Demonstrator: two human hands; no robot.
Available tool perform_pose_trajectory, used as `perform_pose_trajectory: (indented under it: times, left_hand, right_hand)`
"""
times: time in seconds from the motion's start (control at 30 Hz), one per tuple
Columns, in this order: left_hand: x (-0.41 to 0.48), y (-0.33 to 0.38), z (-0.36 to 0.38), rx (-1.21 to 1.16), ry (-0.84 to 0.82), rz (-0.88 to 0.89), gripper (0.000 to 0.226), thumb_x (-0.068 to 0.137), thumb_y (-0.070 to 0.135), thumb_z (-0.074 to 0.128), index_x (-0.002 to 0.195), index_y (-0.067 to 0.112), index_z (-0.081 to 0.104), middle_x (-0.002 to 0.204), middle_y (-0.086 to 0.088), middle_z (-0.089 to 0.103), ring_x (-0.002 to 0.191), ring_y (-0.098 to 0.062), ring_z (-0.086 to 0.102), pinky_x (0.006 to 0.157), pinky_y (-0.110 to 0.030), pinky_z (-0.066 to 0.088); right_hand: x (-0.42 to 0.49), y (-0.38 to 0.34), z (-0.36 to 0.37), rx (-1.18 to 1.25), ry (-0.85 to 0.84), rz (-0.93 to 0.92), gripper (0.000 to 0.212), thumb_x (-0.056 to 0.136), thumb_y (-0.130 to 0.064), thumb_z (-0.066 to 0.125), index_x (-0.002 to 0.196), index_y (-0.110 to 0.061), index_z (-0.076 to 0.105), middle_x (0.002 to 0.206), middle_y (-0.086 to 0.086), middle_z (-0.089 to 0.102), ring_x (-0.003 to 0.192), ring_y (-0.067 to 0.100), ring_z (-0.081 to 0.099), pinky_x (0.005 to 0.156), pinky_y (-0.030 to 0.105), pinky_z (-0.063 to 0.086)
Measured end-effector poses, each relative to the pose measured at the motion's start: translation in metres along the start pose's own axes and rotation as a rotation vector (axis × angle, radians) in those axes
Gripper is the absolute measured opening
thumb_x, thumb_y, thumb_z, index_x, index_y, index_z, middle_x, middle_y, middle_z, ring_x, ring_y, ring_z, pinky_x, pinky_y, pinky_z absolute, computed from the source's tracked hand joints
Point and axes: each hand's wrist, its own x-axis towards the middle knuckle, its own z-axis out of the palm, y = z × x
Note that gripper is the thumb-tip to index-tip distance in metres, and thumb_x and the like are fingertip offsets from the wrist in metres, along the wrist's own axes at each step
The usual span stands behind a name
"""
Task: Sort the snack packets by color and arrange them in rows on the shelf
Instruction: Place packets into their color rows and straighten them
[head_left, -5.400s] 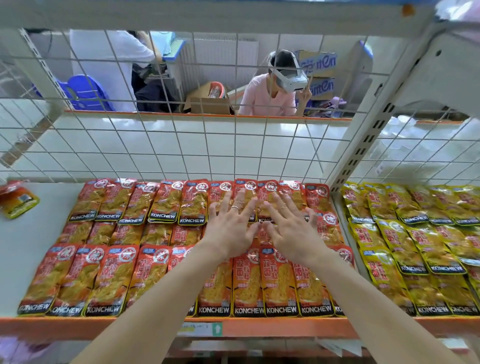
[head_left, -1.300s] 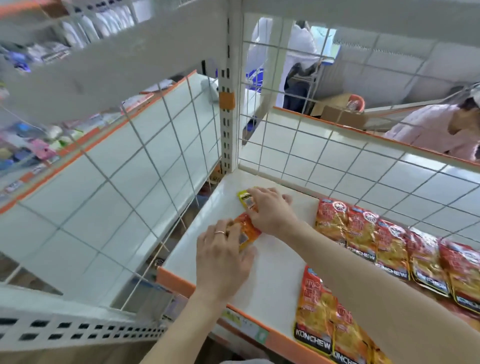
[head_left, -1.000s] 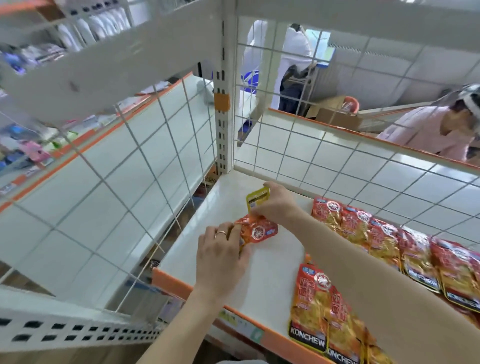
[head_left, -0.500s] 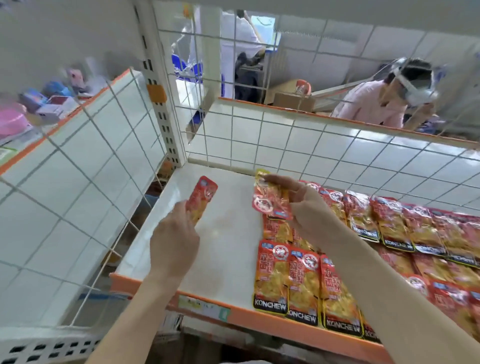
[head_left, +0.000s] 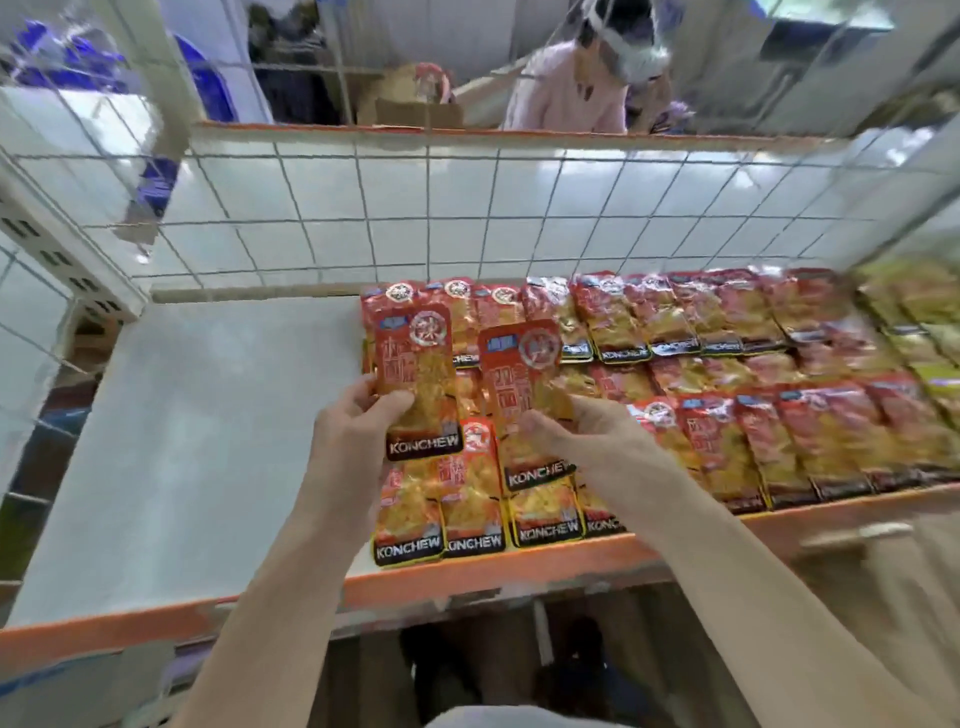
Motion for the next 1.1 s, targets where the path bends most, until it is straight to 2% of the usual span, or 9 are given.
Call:
perform_pose_trajectory:
  times: [0.17,0.33,0.4,0.43,0.5,0.63,0.77,0.97,1.1]
  left_hand:
    - [-0.011,-0.005,0.043,0.123,-0.038,0.071,0.013,0.092,0.009,0.068,0.095,0.022,0.070,0.082,0.007,0.076,0.077,-0.010,0.072,0.076,-0.033,0.052]
    - [-0.045,-0.017,0.097,0.140,-0.060,0.124,0.017,0.089,0.005,0.070,0.082,0.019,0.075,0.077,0.007,0.076,0.076,-0.014,0.069,0.075,-0.027,0.051]
    - [-0.064,-0.026,0.122,0.158,-0.091,0.135,0.026,0.089,0.006,0.070,0.079,0.028,0.079,0.083,0.003,0.077,0.080,-0.018,0.071,0.085,-0.036,0.051]
    - [-0.075,-0.031,0.137,0.150,-0.093,0.135,0.028,0.088,0.005,0.070,0.076,0.028,0.079,0.082,0.003,0.077,0.078,-0.017,0.072,0.085,-0.037,0.049]
    - [-0.097,-0.044,0.172,0.123,-0.093,0.127,0.024,0.087,0.003,0.071,0.077,0.024,0.075,0.079,0.003,0.077,0.074,-0.015,0.072,0.084,-0.039,0.049]
    - [-0.142,-0.074,0.255,0.137,-0.164,0.154,0.024,0.086,-0.001,0.072,0.082,0.023,0.069,0.073,0.007,0.076,0.068,-0.009,0.072,0.086,-0.038,0.052]
    - [-0.176,-0.107,0.327,0.182,-0.214,0.181,0.014,0.084,0.005,0.075,0.087,0.019,0.073,0.079,0.003,0.078,0.073,-0.016,0.074,0.087,-0.041,0.054]
    - [-0.219,-0.137,0.405,0.194,-0.278,0.211,0.014,0.085,0.003,0.075,0.085,0.017,0.073,0.075,0.005,0.076,0.069,-0.009,0.071,0.077,-0.030,0.050]
    - [-0.232,-0.147,0.431,0.234,-0.285,0.206,0.012,0.085,0.007,0.076,0.085,0.019,0.075,0.082,0.003,0.078,0.080,-0.018,0.074,0.086,-0.037,0.052]
  right_hand:
    - [-0.031,0.020,-0.027,0.157,0.206,-0.064,0.023,0.085,-0.032,0.073,0.105,-0.022,0.074,0.103,-0.006,0.077,0.100,0.010,0.071,0.096,0.033,0.050]
    - [-0.066,0.031,-0.078,0.309,0.310,-0.087,0.040,0.079,-0.059,0.071,0.102,-0.027,0.070,0.094,-0.020,0.073,0.100,0.000,0.063,0.113,0.039,0.033]
    - [-0.089,0.042,-0.105,0.409,0.325,-0.064,0.014,0.091,-0.044,0.063,0.086,-0.032,0.067,0.087,-0.024,0.066,0.097,-0.002,0.054,0.114,0.042,0.026]
    - [-0.100,0.048,-0.121,0.400,0.321,-0.074,0.019,0.094,-0.038,0.061,0.079,-0.035,0.071,0.086,-0.023,0.067,0.101,0.002,0.054,0.115,0.045,0.027]
    - [-0.128,0.060,-0.153,0.366,0.323,-0.091,0.032,0.096,-0.034,0.059,0.071,-0.041,0.077,0.087,-0.017,0.075,0.106,0.010,0.062,0.111,0.044,0.033]
    - [-0.178,0.092,-0.221,0.361,0.456,-0.187,0.020,0.082,-0.042,0.067,0.093,-0.030,0.078,0.101,0.001,0.077,0.104,0.022,0.069,0.107,0.051,0.042]
    - [-0.223,0.123,-0.288,0.347,0.607,-0.247,0.012,0.092,-0.026,0.068,0.087,-0.026,0.079,0.093,0.009,0.077,0.095,0.036,0.071,0.096,0.059,0.051]
    - [-0.273,0.156,-0.356,0.394,0.705,-0.267,0.018,0.093,-0.012,0.065,0.082,-0.016,0.078,0.082,0.004,0.077,0.075,0.018,0.073,0.068,0.028,0.056]
    - [-0.291,0.165,-0.378,0.438,0.720,-0.273,0.016,0.093,-0.011,0.065,0.083,-0.016,0.077,0.080,0.004,0.077,0.069,0.015,0.073,0.057,0.020,0.053]
